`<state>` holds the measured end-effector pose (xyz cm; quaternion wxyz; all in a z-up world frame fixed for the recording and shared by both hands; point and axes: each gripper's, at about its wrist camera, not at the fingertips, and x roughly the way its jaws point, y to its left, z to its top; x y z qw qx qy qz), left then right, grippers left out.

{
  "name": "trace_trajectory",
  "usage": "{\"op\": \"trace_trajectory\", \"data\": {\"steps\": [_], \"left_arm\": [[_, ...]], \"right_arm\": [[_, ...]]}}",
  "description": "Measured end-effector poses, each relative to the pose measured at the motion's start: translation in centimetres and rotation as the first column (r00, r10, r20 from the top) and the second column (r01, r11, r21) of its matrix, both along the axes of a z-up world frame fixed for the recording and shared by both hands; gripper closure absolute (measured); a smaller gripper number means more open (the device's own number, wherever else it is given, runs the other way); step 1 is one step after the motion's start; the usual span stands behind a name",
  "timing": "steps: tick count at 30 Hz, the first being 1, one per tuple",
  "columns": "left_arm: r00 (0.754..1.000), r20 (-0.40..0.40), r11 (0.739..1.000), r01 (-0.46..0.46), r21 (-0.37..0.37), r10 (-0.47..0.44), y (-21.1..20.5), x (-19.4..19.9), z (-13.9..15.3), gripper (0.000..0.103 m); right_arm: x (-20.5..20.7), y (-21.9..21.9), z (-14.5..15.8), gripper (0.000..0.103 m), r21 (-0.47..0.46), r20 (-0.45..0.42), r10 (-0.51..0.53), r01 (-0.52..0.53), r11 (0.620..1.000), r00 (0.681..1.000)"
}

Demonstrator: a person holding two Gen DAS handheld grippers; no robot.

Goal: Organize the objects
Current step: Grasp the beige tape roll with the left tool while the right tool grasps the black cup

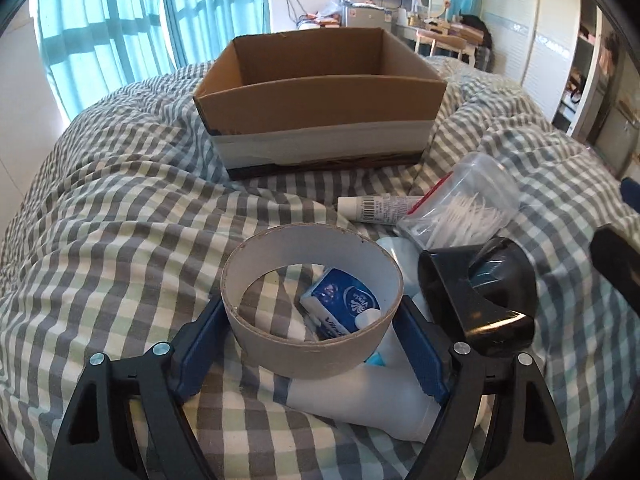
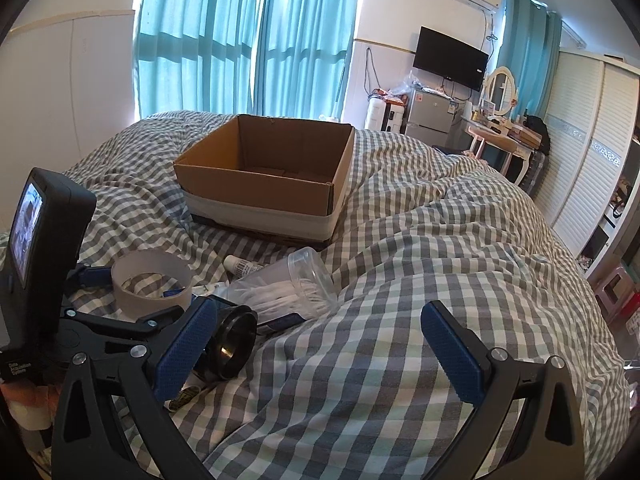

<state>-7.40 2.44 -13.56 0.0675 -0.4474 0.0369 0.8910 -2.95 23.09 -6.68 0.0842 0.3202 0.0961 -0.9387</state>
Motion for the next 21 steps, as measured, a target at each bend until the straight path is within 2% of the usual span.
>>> {"op": "trace_trajectory", "data": {"steps": [7, 11, 16, 21], "left_arm": [[0.992, -0.085, 0.994, -0.091, 0.067, 0.096, -2.7, 2.0, 2.8, 0.019], [0.982, -0.131, 0.99, -0.132, 0.046, 0.137, -4.5, 2.5, 4.3, 0.019], [0.974, -0.154, 0.986, -0.166, 0.026, 0.168, -6.5, 2.8, 4.7, 0.019], [0.974, -0.153, 0.986, -0.165, 0.035, 0.169, -7.4, 3.0, 4.3, 0.019]], "right_arm": [[0.4, -1.1, 0.2, 0.002, -0.013, 0.003, 0.006, -0.006, 1.0, 1.0], [0.6, -2.5, -0.2, 0.002, -0.024, 0.011, 0.019, -0.019, 1.0, 1.0], [0.4, -4.6, -1.5, 0.003, -0.017, 0.042, 0.035, -0.035, 0.999, 0.998], [-0.5, -6.5, -3.3, 0.014, -0.018, 0.102, 0.055, -0.054, 0.998, 0.993]]}}
